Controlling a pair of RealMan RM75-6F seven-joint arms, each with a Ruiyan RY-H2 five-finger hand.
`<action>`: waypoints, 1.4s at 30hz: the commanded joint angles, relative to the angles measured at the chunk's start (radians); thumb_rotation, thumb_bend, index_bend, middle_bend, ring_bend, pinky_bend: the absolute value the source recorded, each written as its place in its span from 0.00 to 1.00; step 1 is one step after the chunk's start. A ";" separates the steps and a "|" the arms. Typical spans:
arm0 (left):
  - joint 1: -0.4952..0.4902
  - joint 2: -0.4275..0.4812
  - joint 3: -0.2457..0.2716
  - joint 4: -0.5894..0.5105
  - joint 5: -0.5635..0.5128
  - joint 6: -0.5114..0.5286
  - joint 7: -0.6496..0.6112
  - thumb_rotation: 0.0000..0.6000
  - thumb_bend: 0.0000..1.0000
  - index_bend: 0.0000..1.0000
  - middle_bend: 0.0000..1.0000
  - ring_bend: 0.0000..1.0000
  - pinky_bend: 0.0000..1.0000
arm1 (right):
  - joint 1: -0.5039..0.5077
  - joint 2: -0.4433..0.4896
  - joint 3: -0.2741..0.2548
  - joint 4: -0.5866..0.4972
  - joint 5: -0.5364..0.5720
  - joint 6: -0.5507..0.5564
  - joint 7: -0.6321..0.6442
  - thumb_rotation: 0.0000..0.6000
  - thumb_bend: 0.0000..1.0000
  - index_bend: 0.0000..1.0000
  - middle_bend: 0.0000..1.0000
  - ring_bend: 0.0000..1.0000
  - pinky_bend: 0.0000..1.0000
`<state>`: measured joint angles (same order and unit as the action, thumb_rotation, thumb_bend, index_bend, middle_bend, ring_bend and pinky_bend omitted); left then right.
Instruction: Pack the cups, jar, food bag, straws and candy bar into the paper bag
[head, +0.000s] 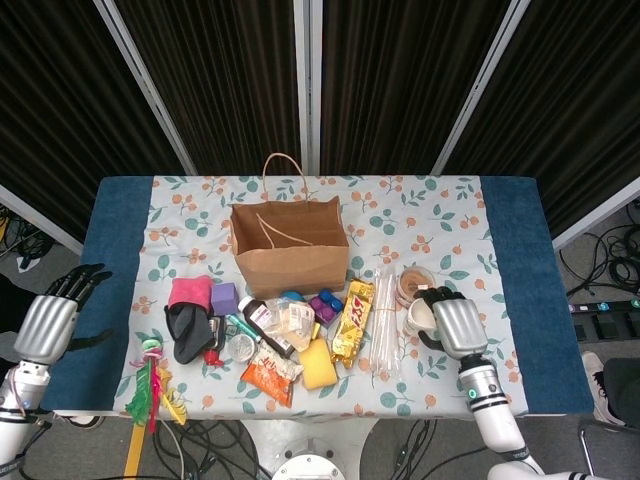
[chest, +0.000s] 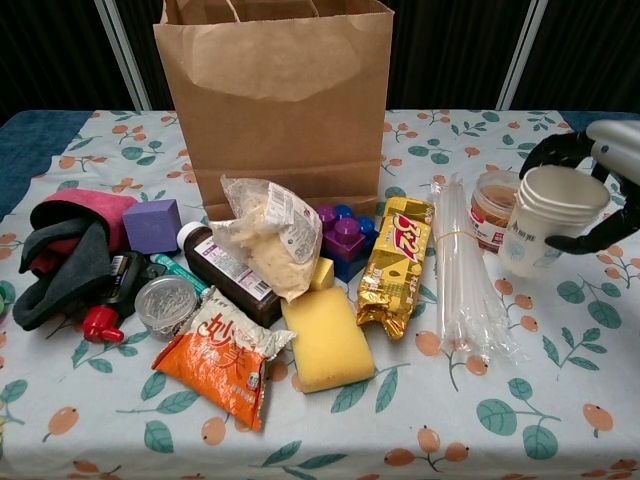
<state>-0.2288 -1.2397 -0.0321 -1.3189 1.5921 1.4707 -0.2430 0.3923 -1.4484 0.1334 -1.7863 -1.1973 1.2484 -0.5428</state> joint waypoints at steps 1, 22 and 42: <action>0.001 0.003 0.001 -0.004 0.002 0.004 -0.002 1.00 0.13 0.23 0.24 0.15 0.25 | 0.006 0.074 0.055 -0.123 -0.059 0.067 -0.028 1.00 0.21 0.40 0.37 0.25 0.38; -0.016 -0.006 -0.008 0.055 -0.017 -0.026 -0.047 1.00 0.13 0.23 0.24 0.15 0.25 | 0.485 -0.091 0.403 -0.018 0.087 0.011 -0.206 1.00 0.19 0.40 0.37 0.25 0.38; -0.018 -0.018 0.000 0.064 -0.010 -0.024 -0.059 1.00 0.13 0.23 0.24 0.15 0.25 | 0.402 0.047 0.325 -0.112 0.142 0.056 -0.091 1.00 0.00 0.00 0.03 0.00 0.05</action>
<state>-0.2468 -1.2575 -0.0328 -1.2541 1.5821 1.4471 -0.3022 0.8496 -1.4572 0.4921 -1.8459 -1.0584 1.2677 -0.6231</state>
